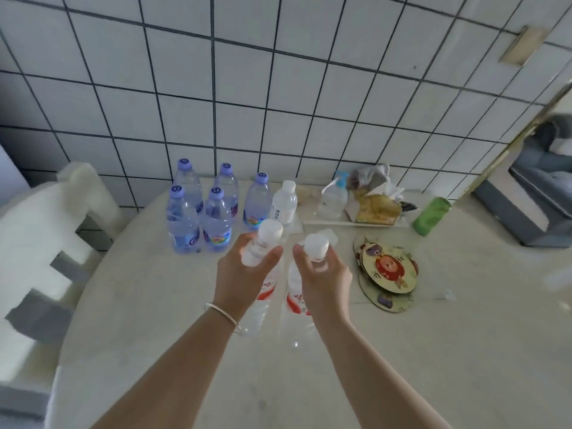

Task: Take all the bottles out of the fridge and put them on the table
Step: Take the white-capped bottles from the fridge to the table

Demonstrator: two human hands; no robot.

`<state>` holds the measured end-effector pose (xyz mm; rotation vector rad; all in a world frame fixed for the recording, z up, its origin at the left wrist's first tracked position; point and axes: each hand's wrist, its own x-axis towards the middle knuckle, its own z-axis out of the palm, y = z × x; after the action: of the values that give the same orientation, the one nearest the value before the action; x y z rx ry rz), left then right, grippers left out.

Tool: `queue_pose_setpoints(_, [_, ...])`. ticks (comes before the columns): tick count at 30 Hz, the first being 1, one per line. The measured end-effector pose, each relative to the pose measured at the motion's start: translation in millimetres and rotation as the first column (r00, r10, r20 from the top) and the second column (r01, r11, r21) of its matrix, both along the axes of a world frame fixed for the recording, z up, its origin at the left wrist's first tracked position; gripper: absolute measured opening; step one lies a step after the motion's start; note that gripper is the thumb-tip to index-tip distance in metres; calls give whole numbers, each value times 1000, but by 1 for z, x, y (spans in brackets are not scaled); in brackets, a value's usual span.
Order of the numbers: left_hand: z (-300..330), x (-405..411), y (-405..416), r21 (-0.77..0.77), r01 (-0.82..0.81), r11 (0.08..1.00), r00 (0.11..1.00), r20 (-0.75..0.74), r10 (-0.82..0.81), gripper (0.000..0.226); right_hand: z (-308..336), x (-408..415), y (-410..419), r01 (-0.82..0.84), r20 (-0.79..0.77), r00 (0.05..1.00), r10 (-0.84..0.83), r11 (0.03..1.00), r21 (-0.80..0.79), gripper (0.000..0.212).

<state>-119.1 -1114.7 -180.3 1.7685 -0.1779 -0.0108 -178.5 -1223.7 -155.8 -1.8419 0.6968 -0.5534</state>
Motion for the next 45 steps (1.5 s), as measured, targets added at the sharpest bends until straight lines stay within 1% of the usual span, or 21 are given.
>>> queue_pose_setpoints(4, [-20, 49, -13, -62, 8, 998, 1000, -7, -8, 31, -14, 56, -16, -32, 22, 999, 32, 999, 17, 21])
queue_pose_setpoints(8, [-44, 88, -27, -115, -55, 992, 998, 24, 59, 45, -34, 106, -32, -88, 54, 995, 88, 996, 5, 17])
queue_pose_setpoints(10, [-53, 102, -33, -110, -73, 991, 995, 58, 79, 41, -43, 123, -37, -113, 83, 990, 111, 994, 12, 16])
queue_pose_setpoints(12, [-61, 117, -40, -118, -82, 990, 993, 81, 92, 37, -53, 138, -44, -115, 108, 987, 115, 993, -5, 22])
queue_pose_setpoints(15, [-74, 139, -48, -175, -95, 980, 993, 47, 105, 37, -71, 160, -50, -86, 148, 985, 91, 996, -39, 31])
queue_pose_setpoints(18, [-88, 153, -56, -201, -89, 976, 994, 52, 101, 38, -89, 171, -54, -75, 169, 982, 89, 993, -86, 28])
queue_pose_setpoints(21, [-96, 160, -59, -174, -113, 978, 989, 70, 127, 38, -100, 176, -56, -76, 179, 980, 92, 993, -92, 25])
queue_pose_setpoints(23, [-98, 162, -62, -177, -100, 979, 991, 66, 113, 37, -104, 179, -58, -68, 179, 980, 85, 993, -101, 24])
queue_pose_setpoints(27, [-103, 168, -63, -173, -96, 980, 991, 74, 110, 36, -106, 183, -59, -62, 188, 978, 94, 984, -167, 38])
queue_pose_setpoints(32, [-110, 164, -57, -152, -53, 987, 991, 112, 71, 40, -109, 183, -56, -34, 213, 974, 81, 976, -213, 45])
queue_pose_setpoints(37, [-111, 159, -50, -121, 12, 993, 995, 99, 0, 44, -107, 177, -53, -26, 186, 980, 75, 967, -254, 33])
queue_pose_setpoints(39, [-107, 157, -48, -98, 24, 995, 996, 82, -16, 46, -106, 174, -54, -43, 144, 986, 86, 960, -277, 36])
queue_pose_setpoints(41, [-102, 156, -46, -80, 53, 995, 997, 59, -48, 50, -103, 170, -55, -85, 71, 991, 111, 951, -297, 44])
queue_pose_setpoints(43, [-97, 155, -44, -34, 61, 998, 998, 34, -60, 57, -99, 166, -55, -131, -2, 991, 136, 954, -269, 49])
queue_pose_setpoints(45, [-94, 152, -40, 27, 17, 999, 999, 27, -18, 66, -93, 161, -57, -161, -57, 987, 152, 959, -234, 49])
